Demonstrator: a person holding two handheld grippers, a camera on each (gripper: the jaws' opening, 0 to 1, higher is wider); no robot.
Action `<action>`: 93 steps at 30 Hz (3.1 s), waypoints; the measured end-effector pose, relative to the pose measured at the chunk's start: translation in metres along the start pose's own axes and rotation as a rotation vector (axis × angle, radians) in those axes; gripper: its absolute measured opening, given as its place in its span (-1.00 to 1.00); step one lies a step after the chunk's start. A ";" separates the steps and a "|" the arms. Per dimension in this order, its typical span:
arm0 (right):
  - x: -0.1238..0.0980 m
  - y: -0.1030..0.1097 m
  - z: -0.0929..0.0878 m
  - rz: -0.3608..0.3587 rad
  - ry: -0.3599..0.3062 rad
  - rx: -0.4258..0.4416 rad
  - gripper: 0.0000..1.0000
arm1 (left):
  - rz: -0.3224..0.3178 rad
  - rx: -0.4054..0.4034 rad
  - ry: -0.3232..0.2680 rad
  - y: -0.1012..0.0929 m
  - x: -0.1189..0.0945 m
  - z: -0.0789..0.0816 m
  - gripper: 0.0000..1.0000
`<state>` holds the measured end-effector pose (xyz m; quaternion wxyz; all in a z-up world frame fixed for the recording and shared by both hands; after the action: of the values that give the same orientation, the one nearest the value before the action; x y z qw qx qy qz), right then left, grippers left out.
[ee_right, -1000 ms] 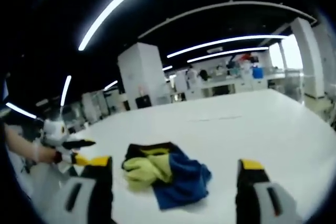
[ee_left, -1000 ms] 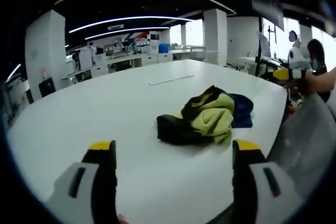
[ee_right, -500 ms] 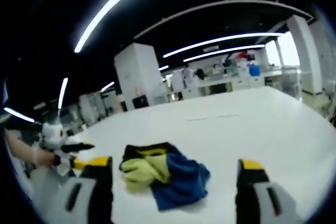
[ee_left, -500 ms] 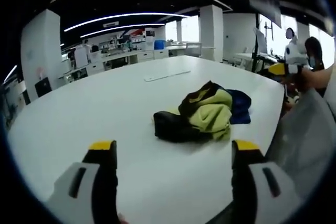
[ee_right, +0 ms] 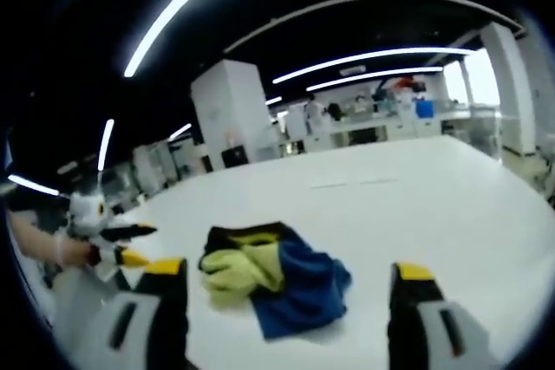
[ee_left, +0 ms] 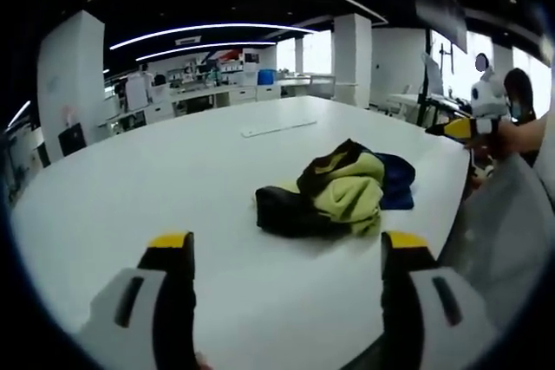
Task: Fold the garment on the visible template until the final outline fits inside the template.
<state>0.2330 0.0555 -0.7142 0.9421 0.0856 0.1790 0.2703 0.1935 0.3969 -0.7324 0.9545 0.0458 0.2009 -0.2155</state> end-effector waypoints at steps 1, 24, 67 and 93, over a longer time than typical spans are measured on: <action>0.000 0.001 0.000 0.001 0.004 -0.002 0.94 | -0.004 0.002 0.003 -0.001 0.000 0.000 0.71; 0.001 -0.020 0.012 0.002 0.041 0.008 0.86 | -0.130 -0.006 0.035 -0.012 0.016 0.003 0.61; 0.124 -0.027 -0.002 0.280 0.431 -0.230 -0.55 | -0.232 -0.068 0.154 -0.025 0.116 0.009 -0.69; 0.125 -0.019 -0.007 0.298 0.425 -0.226 -1.00 | -0.224 -0.099 0.175 -0.017 0.118 0.008 -1.00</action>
<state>0.3386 0.1072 -0.7617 0.8370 -0.0532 0.3265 0.4359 0.2871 0.3339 -0.7727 0.9044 -0.0053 0.2976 -0.3058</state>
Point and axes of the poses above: the point that each gripper's makers call its tool centre point, and the gripper's own axes: x roughly forward along the fingers, y roughly to its left, z roughly out of its top, the point moved 4 cm from there along -x, roughly backward along the fingers, and after that the axes turned 1 degree about -z, right-handed, at the moved point
